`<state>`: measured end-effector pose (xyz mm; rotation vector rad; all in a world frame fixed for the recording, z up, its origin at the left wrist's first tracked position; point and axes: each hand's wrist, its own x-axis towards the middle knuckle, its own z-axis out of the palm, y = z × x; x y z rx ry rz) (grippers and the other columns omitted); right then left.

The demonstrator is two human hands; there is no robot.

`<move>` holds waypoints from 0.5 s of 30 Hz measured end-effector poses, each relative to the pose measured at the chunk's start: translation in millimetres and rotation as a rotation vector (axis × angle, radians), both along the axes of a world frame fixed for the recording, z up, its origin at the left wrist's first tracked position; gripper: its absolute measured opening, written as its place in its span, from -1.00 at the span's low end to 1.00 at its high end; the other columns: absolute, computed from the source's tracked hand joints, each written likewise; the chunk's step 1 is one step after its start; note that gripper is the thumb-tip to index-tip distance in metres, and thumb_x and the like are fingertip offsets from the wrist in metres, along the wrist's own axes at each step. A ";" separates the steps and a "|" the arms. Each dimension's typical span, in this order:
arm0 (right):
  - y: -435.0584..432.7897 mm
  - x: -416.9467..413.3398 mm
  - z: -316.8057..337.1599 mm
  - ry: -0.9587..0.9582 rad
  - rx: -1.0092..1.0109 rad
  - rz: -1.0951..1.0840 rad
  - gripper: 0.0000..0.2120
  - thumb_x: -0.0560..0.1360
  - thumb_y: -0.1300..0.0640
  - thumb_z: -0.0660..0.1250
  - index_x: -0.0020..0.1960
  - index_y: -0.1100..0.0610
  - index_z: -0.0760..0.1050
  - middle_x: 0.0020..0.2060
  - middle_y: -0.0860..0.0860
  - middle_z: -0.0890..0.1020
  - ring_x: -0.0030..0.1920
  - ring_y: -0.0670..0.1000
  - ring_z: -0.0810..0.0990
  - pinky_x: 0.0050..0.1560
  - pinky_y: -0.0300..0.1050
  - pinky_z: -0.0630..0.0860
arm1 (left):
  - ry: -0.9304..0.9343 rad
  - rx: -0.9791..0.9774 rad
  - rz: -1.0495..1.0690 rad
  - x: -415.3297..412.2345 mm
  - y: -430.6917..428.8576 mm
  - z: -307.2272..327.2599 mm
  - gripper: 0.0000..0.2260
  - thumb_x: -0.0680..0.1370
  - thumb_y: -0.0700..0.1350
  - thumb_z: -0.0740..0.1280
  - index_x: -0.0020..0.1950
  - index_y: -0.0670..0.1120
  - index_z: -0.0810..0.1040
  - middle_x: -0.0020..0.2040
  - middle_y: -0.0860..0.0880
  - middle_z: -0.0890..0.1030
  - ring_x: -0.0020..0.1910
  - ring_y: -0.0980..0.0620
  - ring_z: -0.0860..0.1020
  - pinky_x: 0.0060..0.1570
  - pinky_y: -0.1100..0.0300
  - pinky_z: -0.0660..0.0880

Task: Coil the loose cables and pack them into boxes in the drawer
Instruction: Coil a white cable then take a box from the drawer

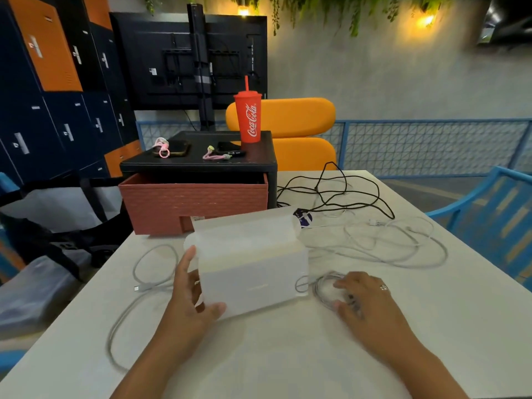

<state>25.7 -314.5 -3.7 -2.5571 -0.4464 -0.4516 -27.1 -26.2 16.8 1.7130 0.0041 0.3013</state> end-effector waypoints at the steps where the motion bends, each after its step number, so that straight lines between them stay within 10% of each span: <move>1: -3.9 -0.5 -5.6 0.004 -0.045 -0.004 -0.54 0.32 -0.16 0.11 0.02 0.05 0.60 -0.02 -0.08 0.54 0.02 0.05 0.49 0.01 -0.19 0.32 | 0.002 0.007 -0.006 0.7 -1.0 -3.5 -0.12 0.42 -0.49 0.33 0.22 0.46 0.08 0.22 0.13 0.45 0.21 0.12 0.47 0.00 0.29 0.43; 15: 0.1 -4.2 -5.6 0.083 -0.051 -0.054 -0.95 0.50 0.15 0.31 -0.05 0.09 0.47 -0.07 -0.14 0.44 -0.05 -0.03 0.40 -0.12 -0.22 0.25 | -0.069 0.114 -0.040 -4.9 -15.0 -14.9 -0.14 0.43 -0.50 0.29 0.30 0.36 0.03 0.24 0.22 0.38 0.09 0.38 0.50 -0.06 0.49 0.45</move>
